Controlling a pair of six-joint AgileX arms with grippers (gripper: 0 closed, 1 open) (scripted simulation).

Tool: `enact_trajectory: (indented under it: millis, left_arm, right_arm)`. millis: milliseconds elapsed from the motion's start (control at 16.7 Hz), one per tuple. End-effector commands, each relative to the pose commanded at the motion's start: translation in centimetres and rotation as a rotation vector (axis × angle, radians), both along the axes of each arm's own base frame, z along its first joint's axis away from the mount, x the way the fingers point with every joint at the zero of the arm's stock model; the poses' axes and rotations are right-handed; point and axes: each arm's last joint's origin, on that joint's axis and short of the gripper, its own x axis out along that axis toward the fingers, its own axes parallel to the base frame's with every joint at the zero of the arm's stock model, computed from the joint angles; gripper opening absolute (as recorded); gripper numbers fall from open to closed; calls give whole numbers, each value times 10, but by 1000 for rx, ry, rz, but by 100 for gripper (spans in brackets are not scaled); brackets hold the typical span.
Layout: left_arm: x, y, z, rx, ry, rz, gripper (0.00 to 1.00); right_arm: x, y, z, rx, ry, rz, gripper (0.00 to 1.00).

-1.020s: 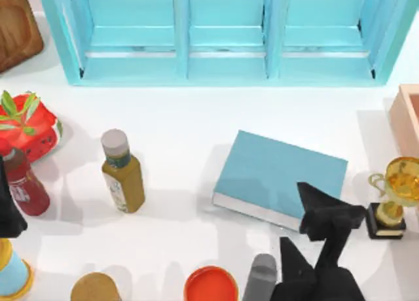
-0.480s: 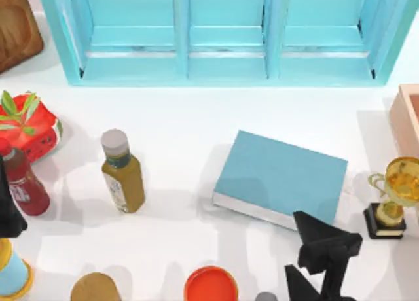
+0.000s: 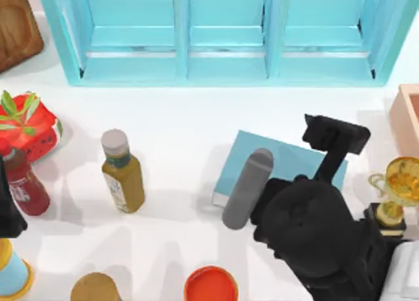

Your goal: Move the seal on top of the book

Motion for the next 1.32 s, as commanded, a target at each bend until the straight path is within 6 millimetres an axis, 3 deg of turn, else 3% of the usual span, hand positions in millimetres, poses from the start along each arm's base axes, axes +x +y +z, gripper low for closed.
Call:
enact_trajectory:
  millis: [180,300,480,600,780,960,1080,1320]
  left_arm:
    - [0,0,0,0,0,0,100]
    - [0,0,0,0,0,0,100]
    - [0,0,0,0,0,0,100]
    - [0,0,0,0,0,0,100]
    - [0,0,0,0,0,0,100]
    - [0,0,0,0,0,0,100]
    - [0,0,0,0,0,0,100]
    - [0,0,0,0,0,0,100]
  right_arm:
    - [66,-16,47,115,96,-173,100]
    - [109,-47,71,177,191,-310,100]
    - [162,-125,85,264,404,-563,100]
    - [183,-185,83,348,578,-737,100]
    - [193,-261,73,513,831,-944,100]
    - [191,-309,57,662,1023,-1068,100]
    - [189,-324,50,716,1090,-1107,100]
    - [189,-326,49,726,1101,-1113,100]
